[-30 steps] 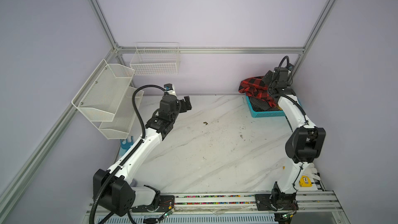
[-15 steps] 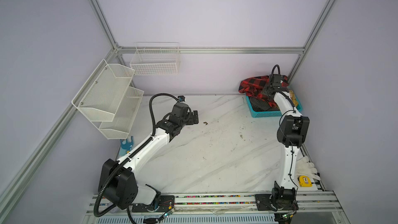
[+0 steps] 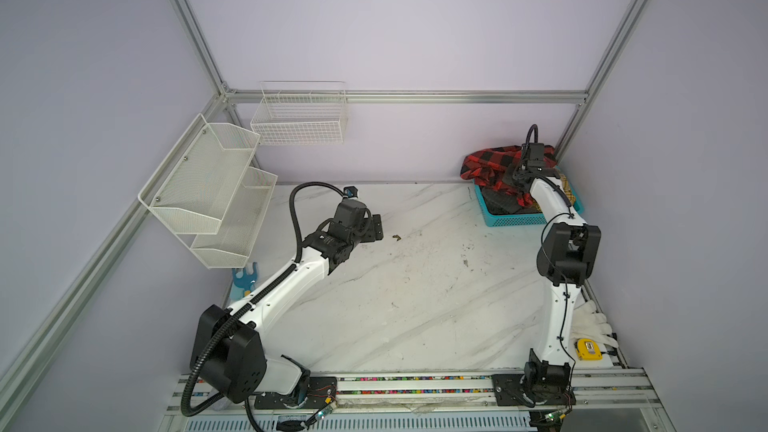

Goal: Fold and stack the long sleeve shirts
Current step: 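Lift the check shirt out of the basket with the right gripper onto the table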

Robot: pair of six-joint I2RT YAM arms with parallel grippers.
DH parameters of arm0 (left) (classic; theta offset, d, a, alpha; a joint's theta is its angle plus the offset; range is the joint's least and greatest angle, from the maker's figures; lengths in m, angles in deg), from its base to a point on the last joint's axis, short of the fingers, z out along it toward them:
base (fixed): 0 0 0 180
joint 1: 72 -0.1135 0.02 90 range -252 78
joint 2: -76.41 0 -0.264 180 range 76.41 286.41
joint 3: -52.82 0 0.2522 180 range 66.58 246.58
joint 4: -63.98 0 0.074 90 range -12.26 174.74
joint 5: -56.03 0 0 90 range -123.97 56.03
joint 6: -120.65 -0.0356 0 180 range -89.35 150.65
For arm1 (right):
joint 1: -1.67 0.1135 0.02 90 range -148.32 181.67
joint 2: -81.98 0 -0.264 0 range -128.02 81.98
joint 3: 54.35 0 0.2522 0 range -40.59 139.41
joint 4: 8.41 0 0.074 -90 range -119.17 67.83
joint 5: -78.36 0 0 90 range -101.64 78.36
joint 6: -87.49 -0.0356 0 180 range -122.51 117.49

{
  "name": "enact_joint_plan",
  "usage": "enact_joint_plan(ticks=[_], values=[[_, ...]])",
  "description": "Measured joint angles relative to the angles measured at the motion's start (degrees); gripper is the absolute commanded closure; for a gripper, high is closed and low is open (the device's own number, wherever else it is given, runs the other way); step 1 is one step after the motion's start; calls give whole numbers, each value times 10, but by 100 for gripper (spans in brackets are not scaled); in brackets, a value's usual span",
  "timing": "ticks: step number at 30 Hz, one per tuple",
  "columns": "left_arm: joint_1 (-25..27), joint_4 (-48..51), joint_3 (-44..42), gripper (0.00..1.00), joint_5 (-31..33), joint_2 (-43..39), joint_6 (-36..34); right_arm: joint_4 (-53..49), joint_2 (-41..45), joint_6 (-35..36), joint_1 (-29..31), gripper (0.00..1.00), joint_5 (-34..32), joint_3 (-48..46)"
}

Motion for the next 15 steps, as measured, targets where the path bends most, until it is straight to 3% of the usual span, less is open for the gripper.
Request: enact_joint_plan(ticks=[7, 15], values=[[0, 7, 4, 9, 21, -4, 11, 34, 205, -19, 37, 100, 80, -57], [0, 60, 50, 7, 80, -35, 23, 61, 311, -7, 219, 100, 162, -89]])
